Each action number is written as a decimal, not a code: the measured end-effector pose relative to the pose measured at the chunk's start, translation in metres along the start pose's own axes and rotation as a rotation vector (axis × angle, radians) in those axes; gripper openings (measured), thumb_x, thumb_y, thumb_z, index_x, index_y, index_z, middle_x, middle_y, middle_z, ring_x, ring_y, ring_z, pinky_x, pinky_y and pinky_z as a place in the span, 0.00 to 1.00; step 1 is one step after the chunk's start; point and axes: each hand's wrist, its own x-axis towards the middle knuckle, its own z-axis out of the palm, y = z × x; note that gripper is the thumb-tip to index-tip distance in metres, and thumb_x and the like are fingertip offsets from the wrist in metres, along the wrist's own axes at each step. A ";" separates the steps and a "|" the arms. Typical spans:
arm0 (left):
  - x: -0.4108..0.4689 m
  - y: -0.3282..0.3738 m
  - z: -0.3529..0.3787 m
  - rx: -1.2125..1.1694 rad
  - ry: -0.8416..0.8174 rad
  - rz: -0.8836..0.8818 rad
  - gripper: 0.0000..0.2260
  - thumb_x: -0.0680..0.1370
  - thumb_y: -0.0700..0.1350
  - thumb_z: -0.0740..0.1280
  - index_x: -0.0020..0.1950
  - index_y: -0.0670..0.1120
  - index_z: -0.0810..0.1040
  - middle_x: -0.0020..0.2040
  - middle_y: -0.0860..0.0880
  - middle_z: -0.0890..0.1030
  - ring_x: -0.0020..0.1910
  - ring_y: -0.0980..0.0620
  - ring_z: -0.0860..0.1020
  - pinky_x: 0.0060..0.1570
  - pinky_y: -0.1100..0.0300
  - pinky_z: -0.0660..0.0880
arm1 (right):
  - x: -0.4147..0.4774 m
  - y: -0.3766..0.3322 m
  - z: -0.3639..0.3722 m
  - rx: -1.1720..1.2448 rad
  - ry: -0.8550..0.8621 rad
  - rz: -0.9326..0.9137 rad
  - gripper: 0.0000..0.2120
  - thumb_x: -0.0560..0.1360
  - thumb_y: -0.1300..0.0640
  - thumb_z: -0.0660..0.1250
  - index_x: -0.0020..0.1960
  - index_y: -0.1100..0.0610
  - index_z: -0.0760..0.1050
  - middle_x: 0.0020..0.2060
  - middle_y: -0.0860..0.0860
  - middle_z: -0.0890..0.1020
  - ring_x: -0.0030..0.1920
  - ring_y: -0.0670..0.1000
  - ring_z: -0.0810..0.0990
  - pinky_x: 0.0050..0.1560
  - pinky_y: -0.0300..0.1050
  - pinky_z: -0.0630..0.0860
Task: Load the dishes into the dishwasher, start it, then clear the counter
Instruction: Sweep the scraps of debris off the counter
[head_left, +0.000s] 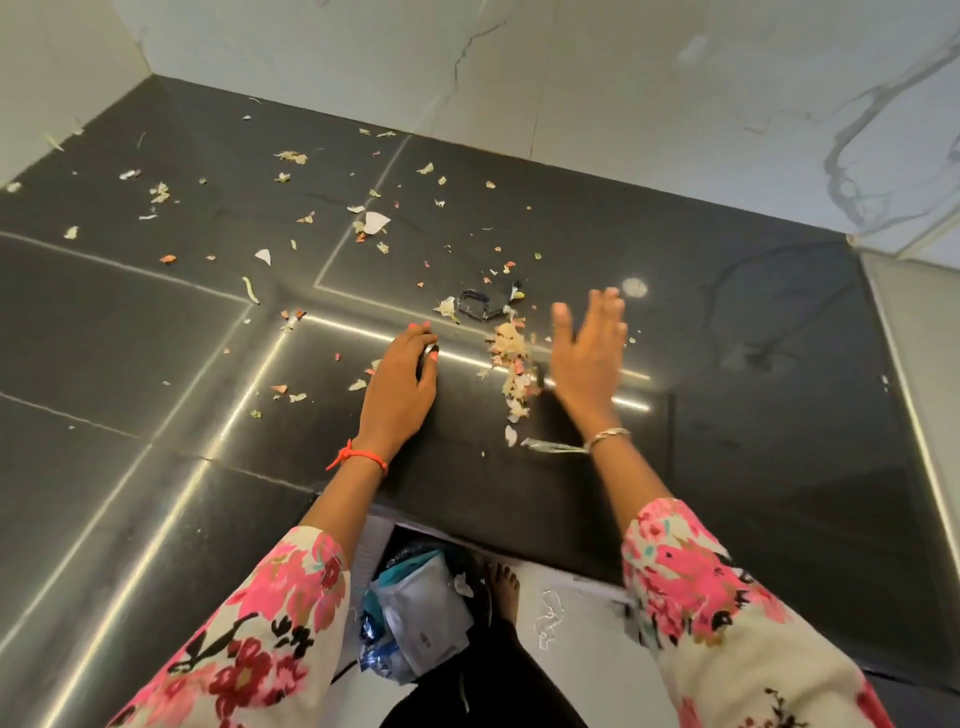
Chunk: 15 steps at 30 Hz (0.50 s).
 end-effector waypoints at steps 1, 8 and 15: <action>0.005 -0.004 -0.002 0.016 -0.002 0.000 0.14 0.81 0.39 0.59 0.66 0.40 0.73 0.71 0.45 0.70 0.73 0.50 0.63 0.70 0.62 0.57 | 0.012 0.015 -0.011 -0.081 0.037 0.045 0.32 0.80 0.42 0.50 0.76 0.60 0.52 0.76 0.56 0.50 0.77 0.53 0.46 0.75 0.49 0.42; 0.063 -0.018 -0.012 0.121 -0.042 -0.038 0.17 0.81 0.41 0.59 0.70 0.40 0.69 0.74 0.46 0.64 0.75 0.49 0.60 0.73 0.58 0.55 | 0.030 0.019 0.009 -0.333 -0.144 0.044 0.40 0.77 0.35 0.42 0.76 0.64 0.43 0.76 0.60 0.44 0.76 0.56 0.41 0.74 0.48 0.38; 0.098 -0.027 -0.018 0.194 -0.030 -0.044 0.18 0.81 0.43 0.59 0.71 0.41 0.68 0.73 0.46 0.66 0.73 0.48 0.64 0.72 0.54 0.61 | 0.076 -0.029 0.043 0.187 -0.407 -0.311 0.30 0.80 0.41 0.49 0.77 0.53 0.48 0.76 0.47 0.49 0.75 0.45 0.45 0.75 0.46 0.47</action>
